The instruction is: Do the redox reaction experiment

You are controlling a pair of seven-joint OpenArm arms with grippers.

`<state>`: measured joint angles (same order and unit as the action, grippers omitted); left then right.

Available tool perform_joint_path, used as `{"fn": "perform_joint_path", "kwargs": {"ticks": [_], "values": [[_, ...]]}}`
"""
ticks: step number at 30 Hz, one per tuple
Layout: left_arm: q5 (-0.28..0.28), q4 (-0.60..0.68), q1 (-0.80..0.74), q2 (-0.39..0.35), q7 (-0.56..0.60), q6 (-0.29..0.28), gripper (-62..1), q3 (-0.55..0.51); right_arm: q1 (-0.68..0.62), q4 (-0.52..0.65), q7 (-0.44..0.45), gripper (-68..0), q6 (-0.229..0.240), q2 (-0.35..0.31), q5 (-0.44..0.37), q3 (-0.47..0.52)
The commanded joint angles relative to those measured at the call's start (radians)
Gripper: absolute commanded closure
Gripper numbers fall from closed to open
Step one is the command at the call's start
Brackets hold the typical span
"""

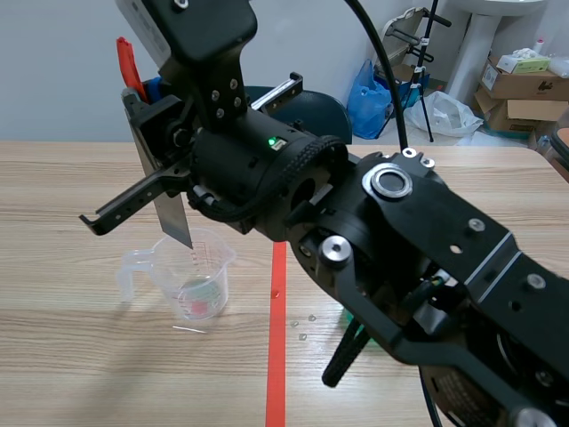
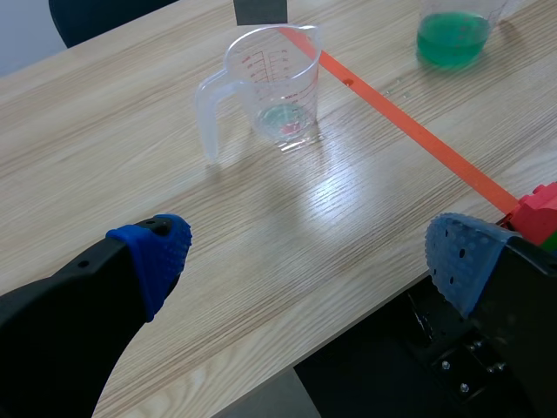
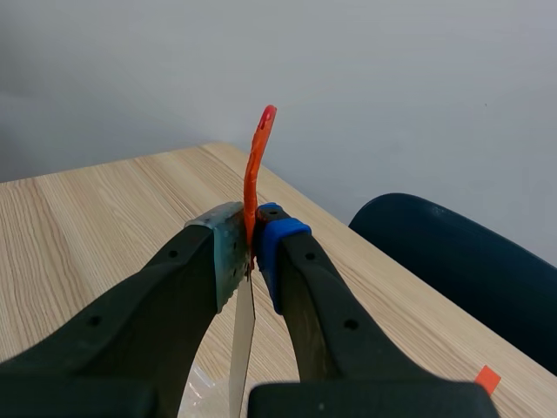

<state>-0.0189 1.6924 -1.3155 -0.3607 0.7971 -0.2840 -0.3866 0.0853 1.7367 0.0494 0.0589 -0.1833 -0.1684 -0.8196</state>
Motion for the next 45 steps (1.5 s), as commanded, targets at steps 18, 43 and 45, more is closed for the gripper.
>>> {"fn": "perform_joint_path", "kwargs": {"ticks": [18, 43, 45], "values": [[0.007, 0.01, -0.001, -0.003, 0.015, 0.001, -57.6, 0.001, 0.009, 0.038, 0.023, -2.0, -0.014, -0.031, -0.004, 0.003], [0.006, 0.01, -0.001, -0.003, 0.015, 0.001, -57.6, 0.001, -0.269, 0.261, 0.089, -1.9, -0.045, -0.268, -0.05, 0.24], [0.006, 0.01, -0.001, -0.003, 0.015, 0.001, -57.6, 0.001, -0.304, 0.269, 0.103, -1.9, -0.044, -0.289, -0.05, 0.267]]}}
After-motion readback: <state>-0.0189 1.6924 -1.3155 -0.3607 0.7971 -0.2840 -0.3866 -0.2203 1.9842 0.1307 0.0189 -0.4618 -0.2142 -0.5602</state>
